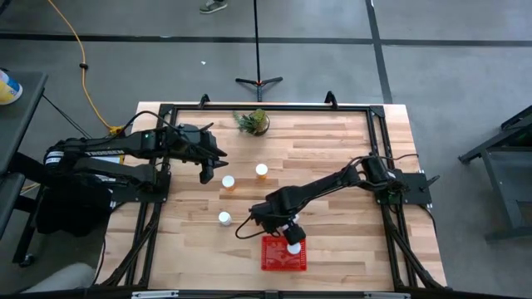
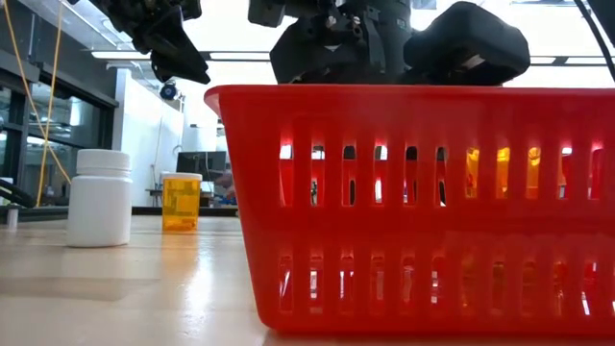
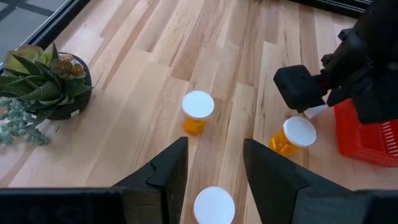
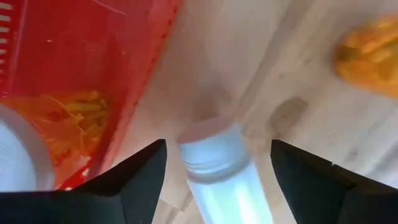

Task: Pick and place pill bottles into a basket
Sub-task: Put the right white pill bottle into the red bin

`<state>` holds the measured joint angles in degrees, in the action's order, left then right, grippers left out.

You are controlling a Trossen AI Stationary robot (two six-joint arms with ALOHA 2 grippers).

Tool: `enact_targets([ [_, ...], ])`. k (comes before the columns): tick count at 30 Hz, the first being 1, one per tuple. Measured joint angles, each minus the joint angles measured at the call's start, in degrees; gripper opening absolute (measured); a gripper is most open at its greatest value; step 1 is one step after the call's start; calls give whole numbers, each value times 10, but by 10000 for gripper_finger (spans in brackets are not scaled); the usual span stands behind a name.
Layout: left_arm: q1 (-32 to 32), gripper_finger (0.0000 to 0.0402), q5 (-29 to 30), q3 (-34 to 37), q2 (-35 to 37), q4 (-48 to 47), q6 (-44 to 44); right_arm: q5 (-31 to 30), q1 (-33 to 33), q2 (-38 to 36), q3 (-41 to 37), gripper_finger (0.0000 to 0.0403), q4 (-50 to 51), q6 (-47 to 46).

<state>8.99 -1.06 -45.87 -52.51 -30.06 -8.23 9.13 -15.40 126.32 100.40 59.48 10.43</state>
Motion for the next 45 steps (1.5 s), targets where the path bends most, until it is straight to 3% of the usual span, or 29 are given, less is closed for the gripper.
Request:
enact_targets([
  [14, 0, 191, 0, 0, 0, 0, -10, 19, 0, 14, 0, 226, -8, 5],
  [23, 0, 191, 0, 0, 0, -1, -10, 16, 0, 18, 0, 145, -4, 3],
  [36, 0, 191, 0, 0, 0, -1, -10, -23, 17, 16, 4, 152, -7, -9],
  [45, 0, 191, 0, 0, 0, -3, -10, -28, 20, 13, 71, 143, -6, -11],
])
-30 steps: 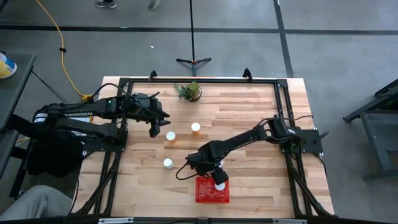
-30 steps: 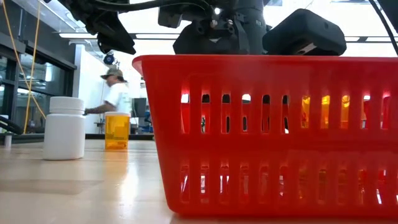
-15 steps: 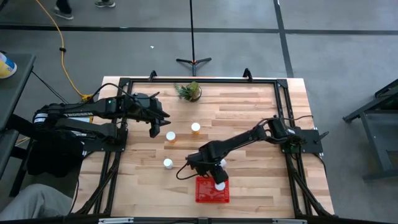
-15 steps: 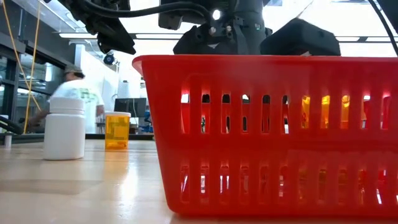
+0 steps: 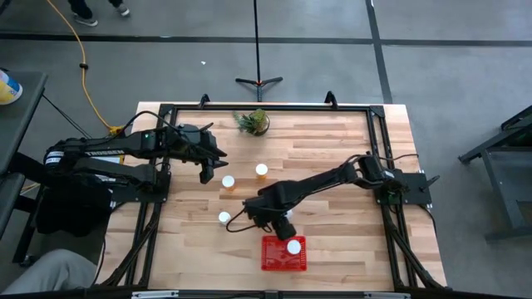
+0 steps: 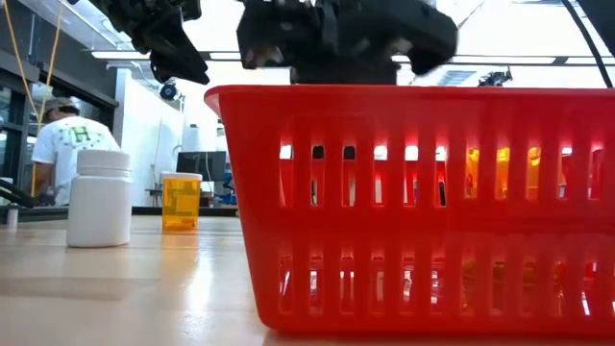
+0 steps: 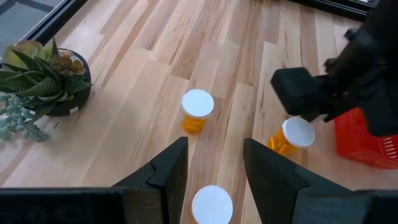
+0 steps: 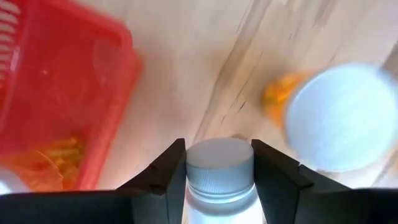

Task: Pick and place pill bottles into a basket
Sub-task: Put the right white pill bottle into the red bin

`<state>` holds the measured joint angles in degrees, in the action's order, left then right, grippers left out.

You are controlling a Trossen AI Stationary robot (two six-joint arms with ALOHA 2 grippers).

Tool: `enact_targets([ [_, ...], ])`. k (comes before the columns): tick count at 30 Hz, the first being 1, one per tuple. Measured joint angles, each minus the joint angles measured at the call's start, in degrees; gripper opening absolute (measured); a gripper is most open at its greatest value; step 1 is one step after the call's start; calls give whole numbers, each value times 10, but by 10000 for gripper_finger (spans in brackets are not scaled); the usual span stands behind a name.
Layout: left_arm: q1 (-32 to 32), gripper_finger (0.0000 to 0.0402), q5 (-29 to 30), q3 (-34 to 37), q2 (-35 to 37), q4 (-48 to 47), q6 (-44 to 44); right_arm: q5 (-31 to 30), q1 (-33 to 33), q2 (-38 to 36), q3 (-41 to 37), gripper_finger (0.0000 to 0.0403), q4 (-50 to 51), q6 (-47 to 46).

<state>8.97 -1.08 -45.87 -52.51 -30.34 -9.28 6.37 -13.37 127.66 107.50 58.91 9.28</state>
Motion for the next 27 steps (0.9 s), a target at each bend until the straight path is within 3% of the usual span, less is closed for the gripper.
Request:
enact_targets([
  [13, 0, 191, -13, 0, 0, -7, 0, -44, 0, 0, 147, 143, 8, -59],
  [23, 0, 191, -68, 0, 3, 13, 0, -89, -24, -1, 188, 143, -120, -133],
  [27, 0, 191, -106, 0, 3, 31, -6, -134, -39, -1, 189, 143, -151, -169],
])
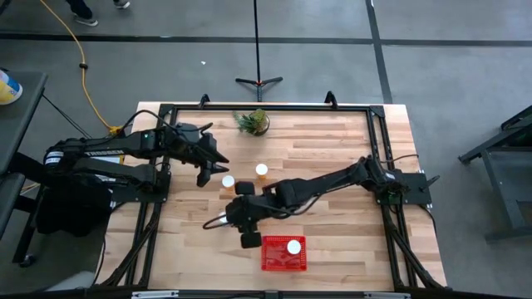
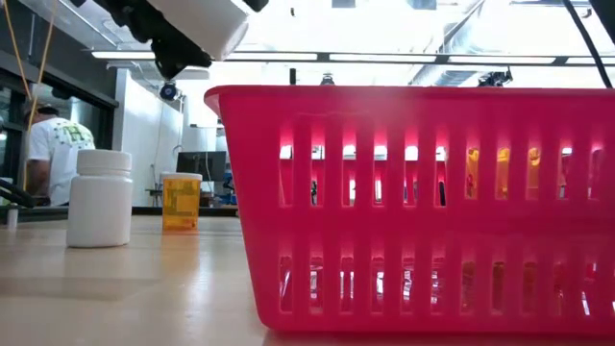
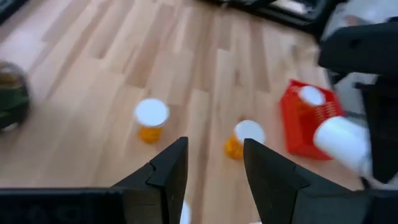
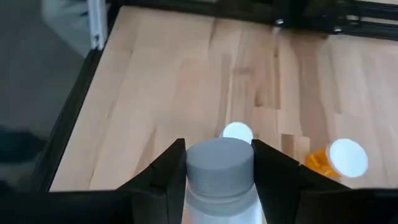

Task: Pick and place pill bottles into a basket
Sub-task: Put the right white pill bottle into the red bin

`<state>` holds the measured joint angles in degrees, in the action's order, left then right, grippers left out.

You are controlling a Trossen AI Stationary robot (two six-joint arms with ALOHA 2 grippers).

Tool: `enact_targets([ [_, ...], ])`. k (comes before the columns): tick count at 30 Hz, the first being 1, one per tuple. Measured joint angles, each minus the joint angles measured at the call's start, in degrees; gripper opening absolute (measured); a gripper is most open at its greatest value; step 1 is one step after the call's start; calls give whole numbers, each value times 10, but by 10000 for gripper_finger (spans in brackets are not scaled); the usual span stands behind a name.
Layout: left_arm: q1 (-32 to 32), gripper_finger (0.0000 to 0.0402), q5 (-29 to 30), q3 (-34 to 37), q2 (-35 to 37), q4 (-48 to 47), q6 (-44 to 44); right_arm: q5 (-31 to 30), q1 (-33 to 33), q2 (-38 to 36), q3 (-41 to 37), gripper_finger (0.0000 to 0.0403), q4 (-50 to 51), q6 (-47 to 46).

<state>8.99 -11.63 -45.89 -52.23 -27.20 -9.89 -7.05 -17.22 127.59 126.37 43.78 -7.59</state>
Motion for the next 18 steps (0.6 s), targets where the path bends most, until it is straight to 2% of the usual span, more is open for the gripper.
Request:
enact_targets([
  [8, 0, 191, -41, 0, 30, 5, 10, -89, -32, 0, 0, 143, -57, -75],
  [12, 0, 191, -27, 0, 74, 6, 11, -159, -52, 0, -5, 149, -38, -114],
  [18, 0, 191, -10, 0, 129, 5, 7, -222, -82, 0, -17, 142, -64, -157],
])
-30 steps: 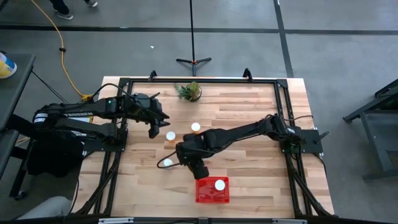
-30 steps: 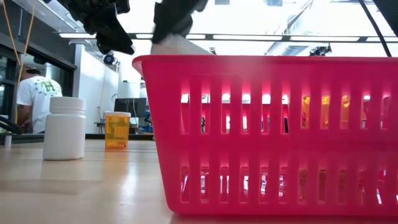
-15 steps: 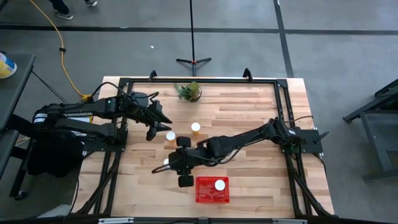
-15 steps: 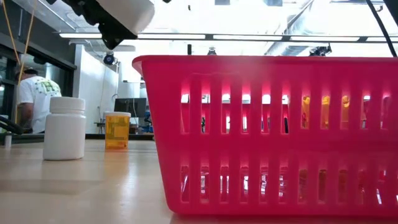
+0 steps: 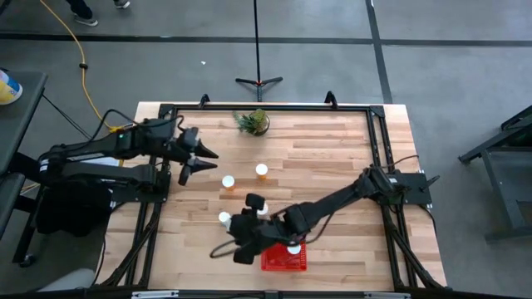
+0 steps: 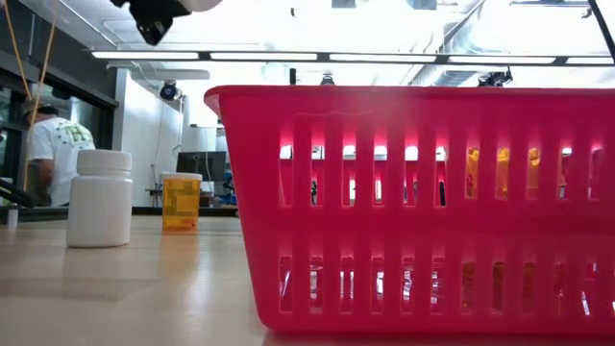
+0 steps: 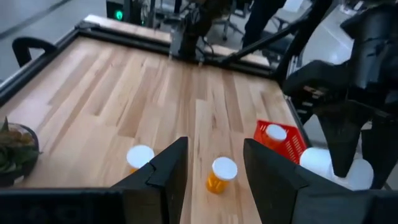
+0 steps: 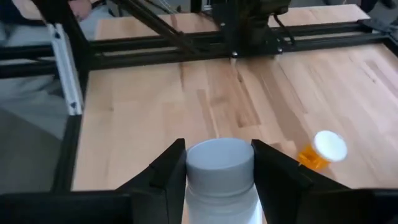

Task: Pick and place pill bottles into a basket
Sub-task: Put the right white pill bottle into the red bin

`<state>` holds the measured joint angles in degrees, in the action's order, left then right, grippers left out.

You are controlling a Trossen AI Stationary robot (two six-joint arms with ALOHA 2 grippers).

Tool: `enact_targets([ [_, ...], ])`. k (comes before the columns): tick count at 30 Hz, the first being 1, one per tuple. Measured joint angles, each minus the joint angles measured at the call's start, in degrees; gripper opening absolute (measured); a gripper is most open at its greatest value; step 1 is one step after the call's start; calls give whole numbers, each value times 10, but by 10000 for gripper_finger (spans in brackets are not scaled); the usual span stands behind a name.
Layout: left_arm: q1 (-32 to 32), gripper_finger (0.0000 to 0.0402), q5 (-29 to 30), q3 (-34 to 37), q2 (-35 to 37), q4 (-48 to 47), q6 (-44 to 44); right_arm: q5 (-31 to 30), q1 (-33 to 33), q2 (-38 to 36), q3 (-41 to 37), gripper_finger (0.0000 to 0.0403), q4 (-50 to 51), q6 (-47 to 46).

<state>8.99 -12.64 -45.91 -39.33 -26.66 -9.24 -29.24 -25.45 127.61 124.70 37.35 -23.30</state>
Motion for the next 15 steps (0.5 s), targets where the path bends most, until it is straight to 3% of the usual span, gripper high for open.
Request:
enact_targets([
  [15, 0, 191, -19, 61, 34, 13, -15, -163, -65, 0, 0, 144, 29, -160],
])
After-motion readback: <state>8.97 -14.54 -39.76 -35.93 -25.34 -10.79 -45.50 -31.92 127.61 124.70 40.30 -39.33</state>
